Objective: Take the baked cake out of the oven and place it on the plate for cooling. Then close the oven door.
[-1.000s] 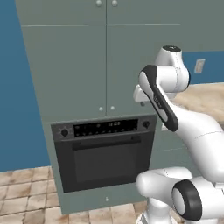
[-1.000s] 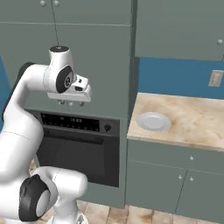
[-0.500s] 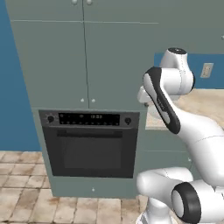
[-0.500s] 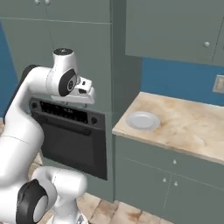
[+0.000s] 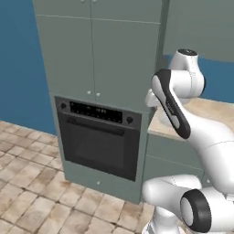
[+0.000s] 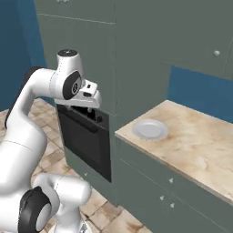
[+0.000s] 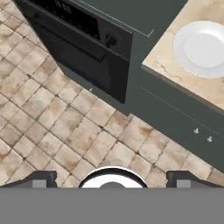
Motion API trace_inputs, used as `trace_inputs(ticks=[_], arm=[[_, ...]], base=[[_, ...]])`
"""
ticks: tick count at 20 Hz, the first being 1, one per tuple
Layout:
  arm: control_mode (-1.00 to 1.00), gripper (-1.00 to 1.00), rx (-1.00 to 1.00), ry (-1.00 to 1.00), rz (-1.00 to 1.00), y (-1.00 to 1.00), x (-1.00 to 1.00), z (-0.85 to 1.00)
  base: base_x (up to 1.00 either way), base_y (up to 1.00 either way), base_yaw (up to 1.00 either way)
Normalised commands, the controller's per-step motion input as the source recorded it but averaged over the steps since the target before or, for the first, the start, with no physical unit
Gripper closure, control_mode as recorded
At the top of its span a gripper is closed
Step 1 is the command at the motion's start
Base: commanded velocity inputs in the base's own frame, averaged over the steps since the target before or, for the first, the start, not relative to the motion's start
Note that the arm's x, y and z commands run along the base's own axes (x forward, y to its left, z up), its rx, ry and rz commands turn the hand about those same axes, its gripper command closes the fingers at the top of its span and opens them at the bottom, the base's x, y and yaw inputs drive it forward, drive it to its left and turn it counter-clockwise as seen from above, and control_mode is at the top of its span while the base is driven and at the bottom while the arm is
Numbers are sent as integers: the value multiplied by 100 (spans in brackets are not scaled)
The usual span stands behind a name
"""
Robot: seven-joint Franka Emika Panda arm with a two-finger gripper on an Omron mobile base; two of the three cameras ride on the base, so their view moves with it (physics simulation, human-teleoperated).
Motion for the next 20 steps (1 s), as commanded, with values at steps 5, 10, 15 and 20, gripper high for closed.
trace_inputs(ticks=[5,10,15,20], arm=[[100,-100,0,0,0,0,0,0],[100,-100,0,0,0,0,0,0],[100,-100,0,0,0,0,0,0],[100,-100,0,0,0,0,0,0]], base=[[16,-82,49],[30,-67,40],[41,-24,21],[33,0,9]])
